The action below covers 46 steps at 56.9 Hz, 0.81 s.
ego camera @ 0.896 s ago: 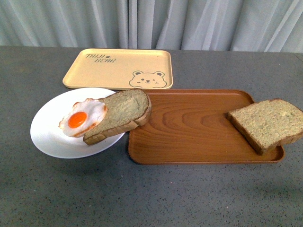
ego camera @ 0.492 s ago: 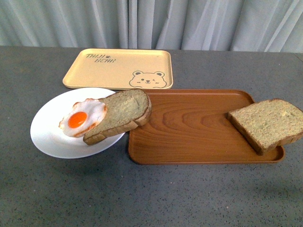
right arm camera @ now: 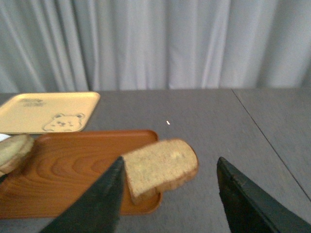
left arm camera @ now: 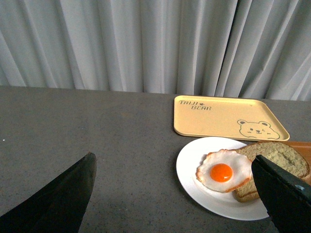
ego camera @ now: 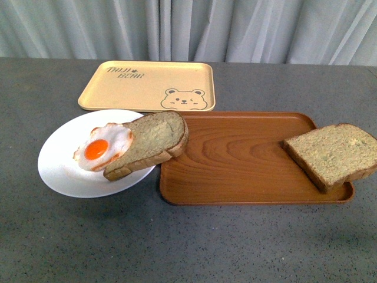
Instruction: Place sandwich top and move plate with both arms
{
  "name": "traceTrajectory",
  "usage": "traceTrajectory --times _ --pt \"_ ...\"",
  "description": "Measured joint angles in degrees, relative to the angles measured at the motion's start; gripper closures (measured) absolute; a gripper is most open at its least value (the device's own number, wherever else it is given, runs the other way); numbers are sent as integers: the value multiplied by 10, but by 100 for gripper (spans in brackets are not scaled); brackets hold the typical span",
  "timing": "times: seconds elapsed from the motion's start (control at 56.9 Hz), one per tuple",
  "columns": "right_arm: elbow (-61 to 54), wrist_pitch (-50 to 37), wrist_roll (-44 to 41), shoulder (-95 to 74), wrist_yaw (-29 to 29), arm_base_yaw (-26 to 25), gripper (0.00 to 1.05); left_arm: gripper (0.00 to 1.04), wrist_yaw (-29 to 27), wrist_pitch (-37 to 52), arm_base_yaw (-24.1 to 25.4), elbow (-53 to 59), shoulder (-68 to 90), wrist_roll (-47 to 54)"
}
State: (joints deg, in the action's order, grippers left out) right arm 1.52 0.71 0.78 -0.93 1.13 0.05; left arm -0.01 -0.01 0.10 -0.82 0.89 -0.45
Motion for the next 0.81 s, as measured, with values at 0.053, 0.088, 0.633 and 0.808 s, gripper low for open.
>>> traceTrajectory --times 0.053,0.088,0.633,0.808 --pt "29 71 31 -52 42 -9 41 9 0 0 0 0 0 0" --pt "48 69 46 -131 33 -49 34 9 0 0 0 0 0 0" --pt "275 -313 168 -1007 -200 -241 9 9 0 0 0 0 0 0" --pt "326 -333 211 -1076 -204 -191 9 9 0 0 0 0 0 0"
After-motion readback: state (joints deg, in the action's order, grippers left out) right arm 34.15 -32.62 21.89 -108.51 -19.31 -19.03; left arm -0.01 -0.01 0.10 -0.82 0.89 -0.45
